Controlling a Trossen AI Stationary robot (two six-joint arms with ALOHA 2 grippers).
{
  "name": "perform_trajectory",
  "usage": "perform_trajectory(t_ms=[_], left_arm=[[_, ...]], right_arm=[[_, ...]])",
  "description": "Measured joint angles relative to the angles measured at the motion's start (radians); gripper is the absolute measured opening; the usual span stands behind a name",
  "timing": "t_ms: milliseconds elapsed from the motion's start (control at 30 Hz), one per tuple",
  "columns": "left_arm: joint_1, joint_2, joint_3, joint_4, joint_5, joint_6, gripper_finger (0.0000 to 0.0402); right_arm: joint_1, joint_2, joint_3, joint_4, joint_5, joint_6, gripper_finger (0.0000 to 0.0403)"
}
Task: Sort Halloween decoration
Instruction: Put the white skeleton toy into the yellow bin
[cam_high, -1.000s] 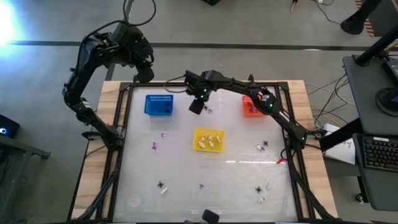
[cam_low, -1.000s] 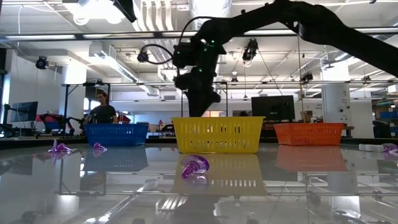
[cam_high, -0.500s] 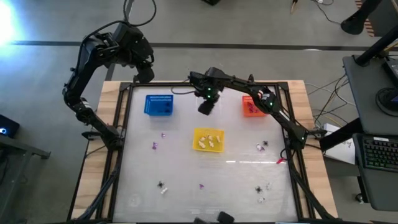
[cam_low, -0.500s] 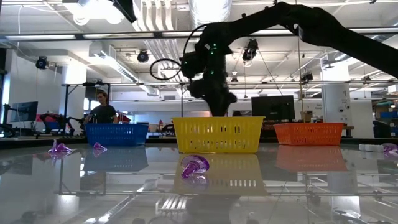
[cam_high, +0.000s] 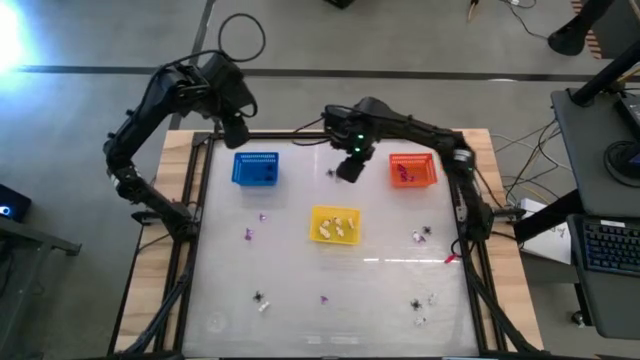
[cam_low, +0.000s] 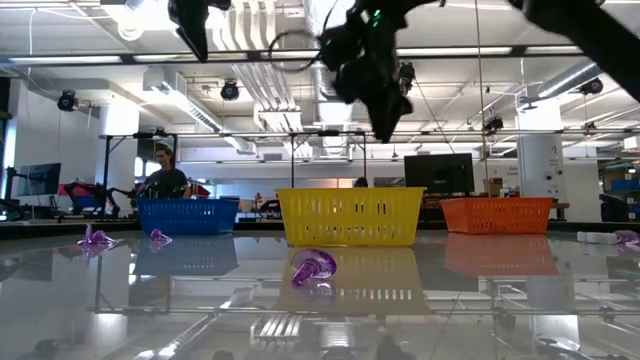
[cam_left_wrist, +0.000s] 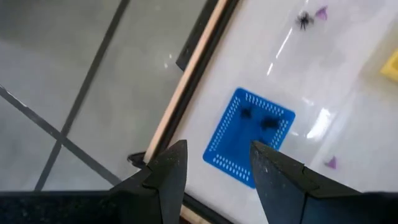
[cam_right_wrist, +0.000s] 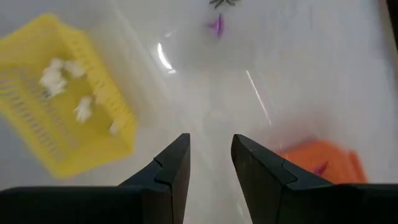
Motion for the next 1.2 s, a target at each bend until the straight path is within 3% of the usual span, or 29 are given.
perform_trajectory(t_ms=[333,633,900,1200], left_arm=[[0.000,-0.112,-0.202,0.055,0.000,-0.017,0.0157],[0.000,-0.196,-0.385,0.123,0.000,-0.016,0.0157],[0.000,-0.247,-0.508,0.180,0.000,-0.023,0.0157],[0.000,-0.255,-0.517,0.191,0.000,-0.027,0.0157]], right_arm=[[0.062,-0.366,-0.413,0.099,-0.001,0.190,0.0116],[0.136,-0.591,-0.726,0.202,-0.003,0.429,0.0116],[0.207,-0.683,-0.954,0.243,0.004,0.647,0.0116],[0.239,-0.698,-1.148,0.333,0.018,0.768,0.0116]])
